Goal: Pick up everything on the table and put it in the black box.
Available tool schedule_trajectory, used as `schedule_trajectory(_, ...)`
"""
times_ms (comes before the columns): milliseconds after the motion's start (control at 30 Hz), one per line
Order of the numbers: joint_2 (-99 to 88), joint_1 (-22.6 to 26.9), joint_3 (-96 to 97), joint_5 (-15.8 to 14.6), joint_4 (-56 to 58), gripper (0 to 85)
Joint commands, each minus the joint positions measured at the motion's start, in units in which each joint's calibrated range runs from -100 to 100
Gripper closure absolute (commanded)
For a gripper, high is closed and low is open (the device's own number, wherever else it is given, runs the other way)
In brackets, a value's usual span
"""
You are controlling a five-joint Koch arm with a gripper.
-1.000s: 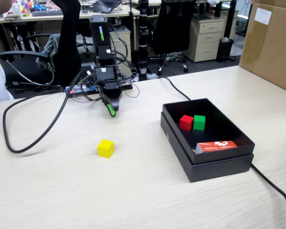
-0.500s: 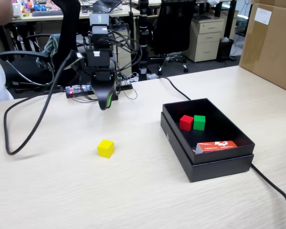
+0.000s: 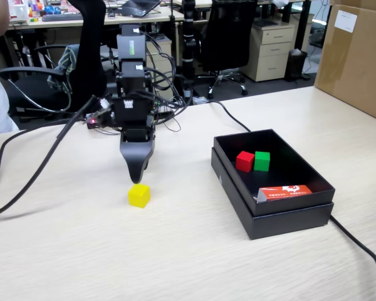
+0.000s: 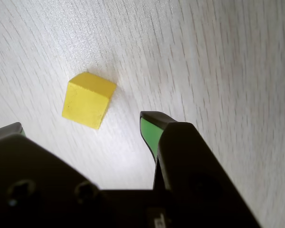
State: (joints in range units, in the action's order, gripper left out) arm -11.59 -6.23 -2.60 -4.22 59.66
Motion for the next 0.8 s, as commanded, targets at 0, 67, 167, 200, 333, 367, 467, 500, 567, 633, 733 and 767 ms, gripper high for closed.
schedule_trajectory(0, 1.66, -0.34, -5.74, -0.29, 0.6, 37.8)
schedule_trajectory(67, 3.73, -0.54, -6.65, -0.29, 0.6, 37.8)
schedule_trajectory(167, 6.94, -0.59, -7.73, -0.29, 0.6, 37.8)
schedule_trajectory(200, 8.09, -0.68, -8.1, -0.29, 0.6, 37.8)
schedule_trajectory(333, 11.18, -0.88, -9.28, -0.34, 0.6, 37.9)
schedule_trajectory(367, 11.99, -0.88, -9.64, -0.59, 0.6, 37.9)
schedule_trajectory(467, 13.71, -0.98, -10.64, -0.59, 0.69, 38.3)
schedule_trajectory(500, 14.4, -0.98, -11.09, -0.63, 0.86, 39.5)
schedule_trajectory(567, 15.54, -0.98, -12.18, -0.73, 1.55, 41.4)
schedule_trajectory(633, 16.81, -0.98, -12.9, -0.78, 1.98, 43.2)
schedule_trajectory(733, 18.41, -0.98, -13.26, -0.78, 2.07, 45.0)
schedule_trajectory(767, 18.99, -1.03, -13.63, -0.78, 2.15, 48.0)
